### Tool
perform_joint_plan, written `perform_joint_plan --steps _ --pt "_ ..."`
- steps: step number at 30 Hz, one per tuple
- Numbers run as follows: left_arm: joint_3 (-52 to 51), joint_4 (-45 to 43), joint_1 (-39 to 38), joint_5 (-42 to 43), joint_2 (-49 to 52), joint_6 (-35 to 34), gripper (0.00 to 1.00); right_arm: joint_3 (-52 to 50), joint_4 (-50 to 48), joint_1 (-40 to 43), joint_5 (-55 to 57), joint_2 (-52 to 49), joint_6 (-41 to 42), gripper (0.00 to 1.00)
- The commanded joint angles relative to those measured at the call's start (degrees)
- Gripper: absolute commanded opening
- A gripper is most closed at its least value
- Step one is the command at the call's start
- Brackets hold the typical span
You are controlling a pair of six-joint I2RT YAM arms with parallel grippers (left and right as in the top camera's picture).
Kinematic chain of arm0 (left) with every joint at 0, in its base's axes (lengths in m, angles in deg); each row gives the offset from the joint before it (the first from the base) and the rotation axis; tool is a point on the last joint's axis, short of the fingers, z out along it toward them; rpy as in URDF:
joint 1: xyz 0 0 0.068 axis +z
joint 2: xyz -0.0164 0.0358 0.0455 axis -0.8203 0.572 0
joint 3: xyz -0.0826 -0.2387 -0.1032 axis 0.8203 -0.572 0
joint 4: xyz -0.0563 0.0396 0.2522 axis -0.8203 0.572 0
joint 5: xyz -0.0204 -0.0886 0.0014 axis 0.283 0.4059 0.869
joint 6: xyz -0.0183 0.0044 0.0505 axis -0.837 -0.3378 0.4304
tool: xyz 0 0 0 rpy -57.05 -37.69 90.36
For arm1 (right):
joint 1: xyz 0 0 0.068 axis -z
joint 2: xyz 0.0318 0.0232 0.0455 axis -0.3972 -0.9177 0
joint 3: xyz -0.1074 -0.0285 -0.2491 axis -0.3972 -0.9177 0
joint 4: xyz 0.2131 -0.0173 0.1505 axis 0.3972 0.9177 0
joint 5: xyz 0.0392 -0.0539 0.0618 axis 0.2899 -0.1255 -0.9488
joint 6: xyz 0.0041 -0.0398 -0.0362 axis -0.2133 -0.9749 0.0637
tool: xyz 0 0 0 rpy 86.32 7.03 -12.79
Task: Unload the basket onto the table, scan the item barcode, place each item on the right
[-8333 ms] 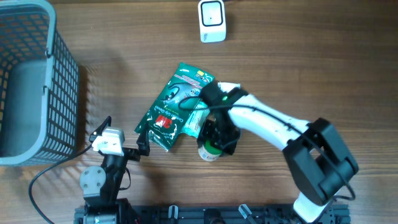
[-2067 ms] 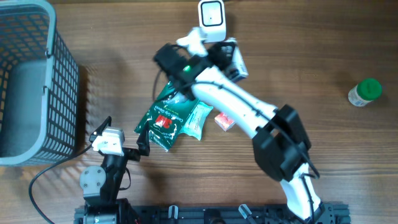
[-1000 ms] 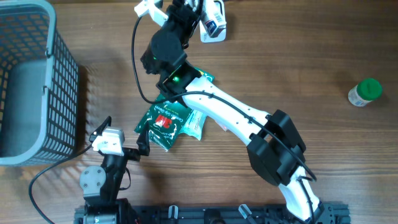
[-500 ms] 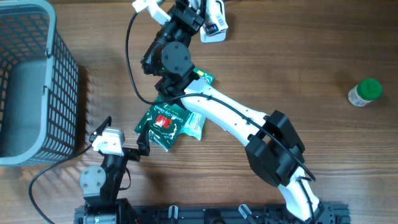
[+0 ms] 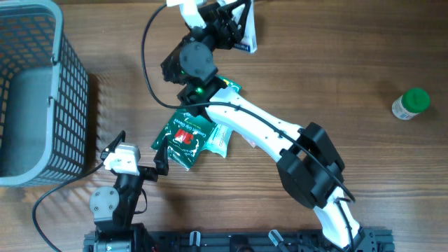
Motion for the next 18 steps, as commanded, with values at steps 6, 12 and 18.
perform_joint_plan --steps 6,12,18 --pt "-0.3 -0.1 0.3 0.1 -0.3 0.1 1.0 -5.0 15.2 3.6 -3.1 -0.1 23.6 0.72" --pt "-0.3 -0.1 0.3 0.1 -0.3 0.1 1.0 -5.0 18.0 8.6 -4.3 -0.1 34.5 0.99" --pt "-0.3 -0.1 0.3 0.1 -0.3 0.1 1.0 -5.0 23.8 22.6 -18.5 0.1 22.6 1.0"
